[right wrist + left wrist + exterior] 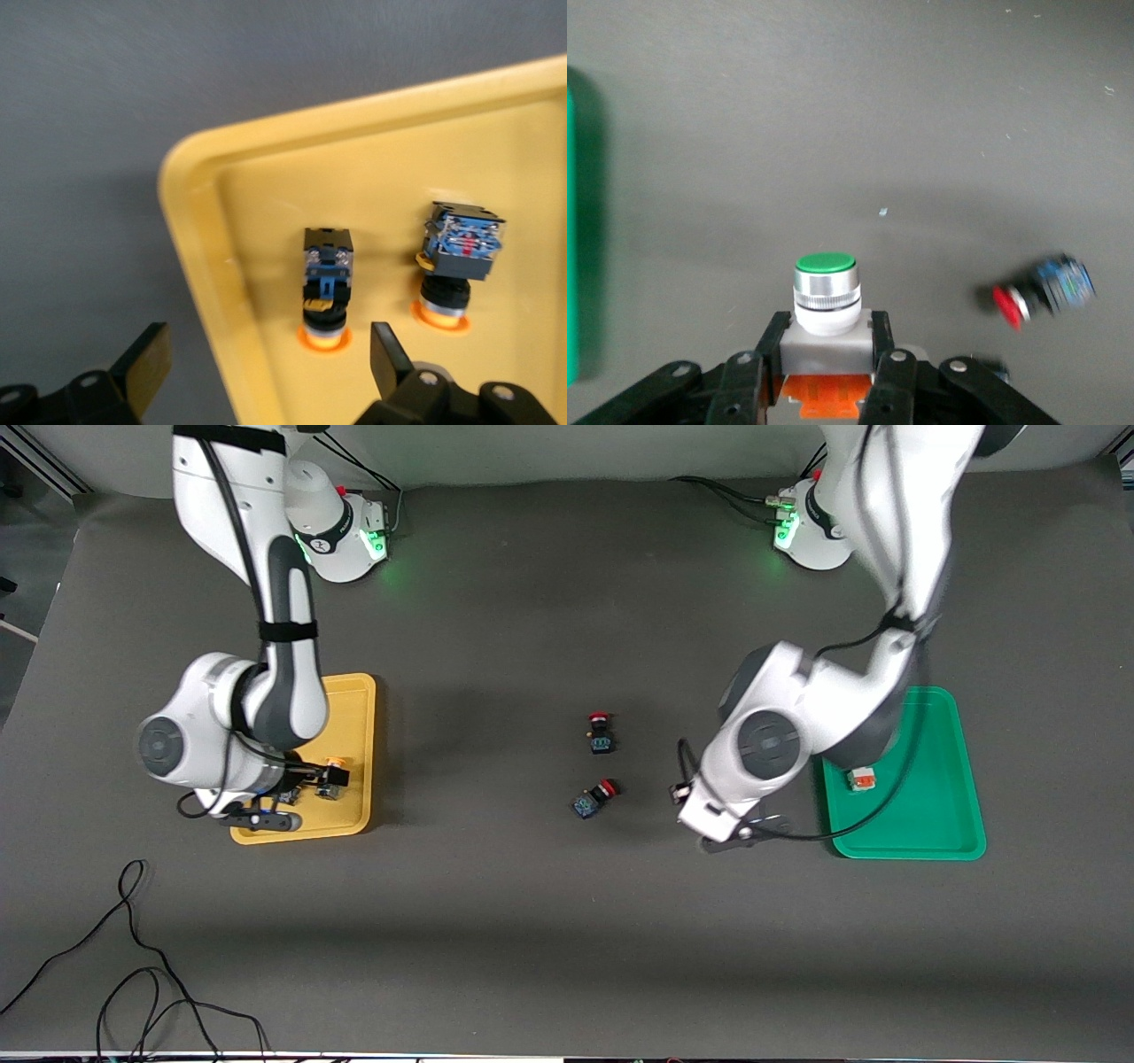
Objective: Place green and yellow buttons in trays
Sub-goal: 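Place the yellow button in the yellow tray while the left gripper carries green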
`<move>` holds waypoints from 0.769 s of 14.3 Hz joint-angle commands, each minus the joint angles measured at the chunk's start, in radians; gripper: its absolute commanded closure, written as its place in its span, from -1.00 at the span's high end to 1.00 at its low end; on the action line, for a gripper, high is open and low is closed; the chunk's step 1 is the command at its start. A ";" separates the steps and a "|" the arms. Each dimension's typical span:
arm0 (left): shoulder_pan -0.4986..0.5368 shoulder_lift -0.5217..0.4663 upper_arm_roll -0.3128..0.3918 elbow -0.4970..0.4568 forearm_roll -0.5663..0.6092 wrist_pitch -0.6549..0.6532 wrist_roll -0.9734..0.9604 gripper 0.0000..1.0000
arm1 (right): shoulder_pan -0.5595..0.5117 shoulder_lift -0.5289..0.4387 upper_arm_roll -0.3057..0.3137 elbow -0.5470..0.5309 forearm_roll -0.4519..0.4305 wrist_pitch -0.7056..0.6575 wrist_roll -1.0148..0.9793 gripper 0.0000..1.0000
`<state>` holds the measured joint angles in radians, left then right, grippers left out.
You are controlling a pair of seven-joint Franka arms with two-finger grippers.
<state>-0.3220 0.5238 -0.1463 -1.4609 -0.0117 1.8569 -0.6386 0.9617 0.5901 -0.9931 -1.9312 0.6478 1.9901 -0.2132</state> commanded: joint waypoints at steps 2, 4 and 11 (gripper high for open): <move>0.147 -0.131 -0.009 -0.070 -0.051 -0.151 0.256 -0.85 | 0.040 -0.030 -0.136 0.205 -0.063 -0.247 -0.012 1.00; 0.252 -0.192 -0.004 -0.146 -0.044 -0.162 0.426 -0.85 | 0.046 -0.038 -0.195 0.303 -0.082 -0.379 -0.014 1.00; 0.576 -0.199 -0.001 -0.503 0.183 0.289 0.778 -0.84 | 0.078 -0.081 -0.349 0.511 -0.088 -0.637 -0.018 1.00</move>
<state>0.1949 0.3563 -0.1337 -1.7704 0.1363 1.9325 0.0785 1.0092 0.5377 -1.3097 -1.4358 0.5782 1.3778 -0.2153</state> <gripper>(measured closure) 0.590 0.000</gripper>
